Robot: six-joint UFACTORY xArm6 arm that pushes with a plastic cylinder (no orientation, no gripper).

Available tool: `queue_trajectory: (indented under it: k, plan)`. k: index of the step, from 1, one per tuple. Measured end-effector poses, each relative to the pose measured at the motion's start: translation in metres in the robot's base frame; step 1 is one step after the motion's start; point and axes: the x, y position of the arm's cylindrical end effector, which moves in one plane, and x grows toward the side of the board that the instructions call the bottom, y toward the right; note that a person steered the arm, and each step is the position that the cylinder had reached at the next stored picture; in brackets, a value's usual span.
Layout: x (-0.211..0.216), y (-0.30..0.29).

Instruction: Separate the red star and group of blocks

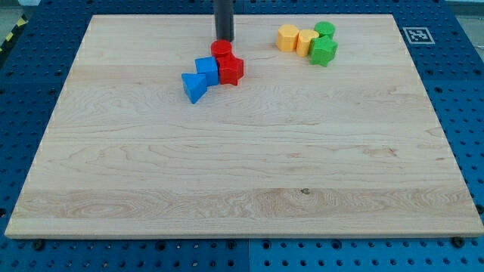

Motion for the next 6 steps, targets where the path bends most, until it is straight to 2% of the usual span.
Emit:
queue_trajectory:
  k: [2, 4, 6]
  plan:
    - [0.039, 0.022]
    - [0.070, -0.025]
    - [0.125, -0.021]
